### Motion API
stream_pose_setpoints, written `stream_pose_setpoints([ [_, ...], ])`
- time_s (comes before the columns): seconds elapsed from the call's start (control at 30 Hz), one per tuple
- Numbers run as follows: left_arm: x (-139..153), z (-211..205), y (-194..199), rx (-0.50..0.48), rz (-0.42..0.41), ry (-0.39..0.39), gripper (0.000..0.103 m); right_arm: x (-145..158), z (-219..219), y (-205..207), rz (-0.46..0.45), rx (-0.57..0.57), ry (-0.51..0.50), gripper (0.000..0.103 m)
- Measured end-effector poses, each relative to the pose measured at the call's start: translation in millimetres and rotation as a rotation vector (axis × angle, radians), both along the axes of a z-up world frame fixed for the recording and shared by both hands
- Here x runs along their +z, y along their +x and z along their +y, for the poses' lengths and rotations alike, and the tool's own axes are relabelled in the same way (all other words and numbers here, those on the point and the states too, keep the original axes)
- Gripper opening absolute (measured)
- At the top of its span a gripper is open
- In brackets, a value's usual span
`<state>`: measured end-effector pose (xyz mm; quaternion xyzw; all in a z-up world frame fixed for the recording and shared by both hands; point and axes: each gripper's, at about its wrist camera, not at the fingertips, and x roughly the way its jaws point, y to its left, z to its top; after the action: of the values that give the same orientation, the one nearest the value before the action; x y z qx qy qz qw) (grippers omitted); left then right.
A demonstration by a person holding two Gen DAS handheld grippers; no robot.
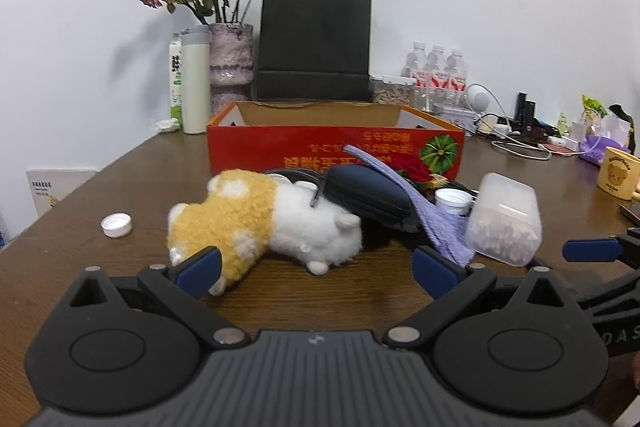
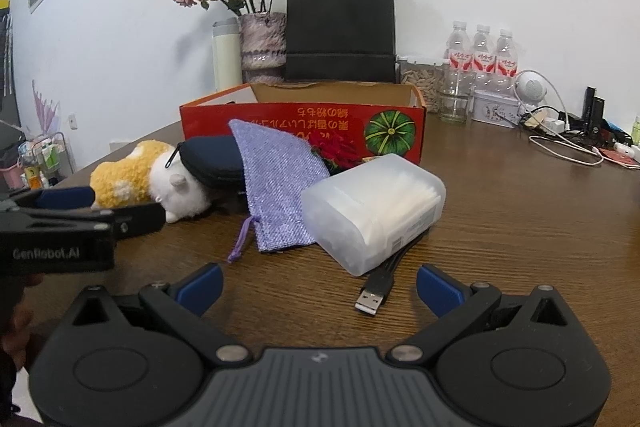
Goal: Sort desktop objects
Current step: 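Move the left tool toward the plush toy and the right toward the plastic box, then grasp the yellow-white plush toy with the left tool while the right grasps the clear plastic box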
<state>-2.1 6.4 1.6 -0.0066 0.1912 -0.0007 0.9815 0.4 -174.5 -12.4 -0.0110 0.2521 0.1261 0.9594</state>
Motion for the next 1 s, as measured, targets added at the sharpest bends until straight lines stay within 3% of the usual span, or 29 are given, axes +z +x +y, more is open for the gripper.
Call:
stream_pose_setpoints([
  [0.37, 15.8, 24.2, 19.1, 0.053, 0.019, 0.041, 0.103, 11.7, -2.5, 13.6, 0.005, 0.013, -0.034, 0.103],
  [0.57, 17.7, 37.4, 39.3, 0.057, 0.095, 0.088, 0.103, 14.8, -7.6, 34.8, 0.018, 0.026, -0.115, 0.103],
  [1.0, -1.4, 45.8, 76.4, -0.033, 0.273, 0.163, 0.103, 11.0, -10.8, 81.7, 0.047, 0.146, -0.259, 0.103],
])
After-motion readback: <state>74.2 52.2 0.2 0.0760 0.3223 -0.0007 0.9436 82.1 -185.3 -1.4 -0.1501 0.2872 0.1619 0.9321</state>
